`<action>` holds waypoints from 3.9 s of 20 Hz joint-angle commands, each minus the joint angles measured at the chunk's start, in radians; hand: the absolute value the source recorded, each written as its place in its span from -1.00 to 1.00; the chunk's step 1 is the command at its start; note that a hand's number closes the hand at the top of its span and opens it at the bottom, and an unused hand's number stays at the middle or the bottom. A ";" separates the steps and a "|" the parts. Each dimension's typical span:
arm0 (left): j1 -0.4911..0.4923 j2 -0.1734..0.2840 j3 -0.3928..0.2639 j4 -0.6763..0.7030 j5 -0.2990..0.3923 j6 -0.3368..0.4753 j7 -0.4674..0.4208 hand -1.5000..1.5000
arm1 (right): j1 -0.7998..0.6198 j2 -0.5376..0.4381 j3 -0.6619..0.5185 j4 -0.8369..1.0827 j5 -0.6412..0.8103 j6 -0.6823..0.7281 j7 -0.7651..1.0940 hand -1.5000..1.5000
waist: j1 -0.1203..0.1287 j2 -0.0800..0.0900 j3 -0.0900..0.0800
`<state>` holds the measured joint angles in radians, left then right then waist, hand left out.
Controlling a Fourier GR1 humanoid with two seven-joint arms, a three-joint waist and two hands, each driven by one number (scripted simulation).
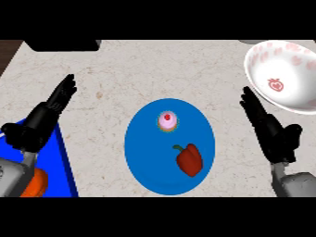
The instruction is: Pick the cupcake from the plate and place it in the bowl
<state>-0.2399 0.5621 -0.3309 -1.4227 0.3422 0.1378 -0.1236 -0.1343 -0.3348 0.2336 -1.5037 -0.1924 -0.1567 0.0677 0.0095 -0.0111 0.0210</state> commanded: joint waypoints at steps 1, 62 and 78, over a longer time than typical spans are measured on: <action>0.031 -0.023 -0.009 -0.050 -0.028 0.006 0.002 0.00 | -0.017 0.113 0.062 -0.076 0.099 -0.157 0.052 1.00 | -0.006 0.008 -0.021; -0.006 -0.250 -0.074 -0.153 -0.107 -0.012 0.206 0.00 | -0.848 0.334 0.387 0.451 0.541 0.351 1.261 -1.00 | -0.010 0.008 -0.021; 0.077 -0.280 -0.062 -0.192 -0.174 -0.014 0.196 0.00 | -0.655 0.331 0.355 0.428 0.637 0.323 1.208 -1.00 | -0.010 0.008 -0.021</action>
<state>-0.1649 0.3205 -0.3680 -1.5697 0.2148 0.0715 0.0288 -0.8243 -0.0187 0.5905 -1.0731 0.4069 0.1693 1.1453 0.0005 -0.0027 -0.0003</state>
